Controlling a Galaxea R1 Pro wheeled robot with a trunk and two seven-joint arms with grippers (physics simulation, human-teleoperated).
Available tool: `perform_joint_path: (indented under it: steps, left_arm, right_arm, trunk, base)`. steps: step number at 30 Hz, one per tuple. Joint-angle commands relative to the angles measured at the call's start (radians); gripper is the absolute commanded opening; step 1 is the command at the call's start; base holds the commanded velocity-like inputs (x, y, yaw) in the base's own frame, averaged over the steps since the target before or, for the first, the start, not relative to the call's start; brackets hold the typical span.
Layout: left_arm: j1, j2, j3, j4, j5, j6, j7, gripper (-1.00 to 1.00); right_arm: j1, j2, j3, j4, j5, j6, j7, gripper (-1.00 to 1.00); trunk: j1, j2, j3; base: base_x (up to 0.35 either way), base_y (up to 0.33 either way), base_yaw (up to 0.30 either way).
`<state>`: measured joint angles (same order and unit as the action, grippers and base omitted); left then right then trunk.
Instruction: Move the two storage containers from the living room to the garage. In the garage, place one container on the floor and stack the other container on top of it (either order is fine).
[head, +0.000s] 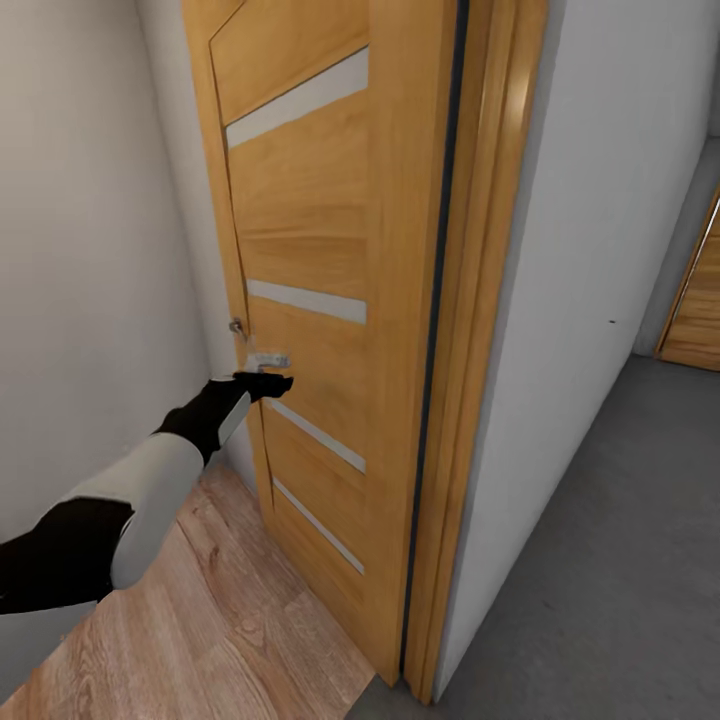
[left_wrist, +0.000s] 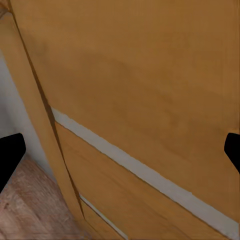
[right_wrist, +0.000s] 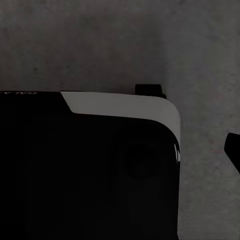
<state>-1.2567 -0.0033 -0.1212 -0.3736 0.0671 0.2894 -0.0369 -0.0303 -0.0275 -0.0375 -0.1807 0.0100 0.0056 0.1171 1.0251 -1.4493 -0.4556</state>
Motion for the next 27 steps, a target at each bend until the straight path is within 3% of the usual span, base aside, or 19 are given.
perform_joint_path:
  steps: [1, 5, 12, 16, 19, 27]
  left_arm:
    - [0.012, 0.001, -0.003, 0.008, 0.008, 0.006, 0.002, 1.0]
    - [0.087, 0.01, 0.0, 0.048, 0.012, 0.007, 0.007, 1.0]
    - [0.236, 0.062, 0.001, 0.075, 0.014, 0.006, 0.011, 1.0]
    - [0.295, 0.071, 0.002, 0.079, 0.015, 0.007, 0.034, 1.0]
    - [0.363, 0.073, 0.002, 0.113, 0.025, 0.0, 0.096, 1.0]
    - [0.51, 0.074, 0.002, 0.151, 0.068, -0.028, 0.132, 1.0]
  right_arm:
    - [0.0, 0.0, -0.004, 0.0, 0.001, 0.001, 0.005, 1.0]
    - [0.0, 0.0, -0.003, 0.0, 0.001, 0.001, 0.005, 1.0]
    - [0.0, 0.0, 0.0, 0.008, 0.001, 0.001, 0.006, 1.0]
    - [0.0, 0.0, 0.0, 0.011, 0.001, 0.0, 0.006, 1.0]
    - [0.0, 0.001, 0.001, 0.013, 0.001, -0.001, 0.005, 1.0]
    - [0.0, 0.001, 0.0, 0.013, 0.0, -0.002, 0.0, 1.0]
  trunk:
    - [0.0, -0.001, -0.001]
    - [0.0, -0.001, -0.001]
    - [0.0, -0.001, -0.001]
    - [0.0, -0.001, -0.001]
    - [0.0, -0.001, -0.001]
    - [0.0, -0.001, -0.001]
  base:
    - [-0.001, 0.0, 0.0]
    - [0.0, 0.0, 0.0]
    - [0.0, 0.0, 0.0]
    - [0.0, 0.0, 0.0]
    - [0.0, 0.0, 0.0]
    - [0.0, 0.0, 0.0]
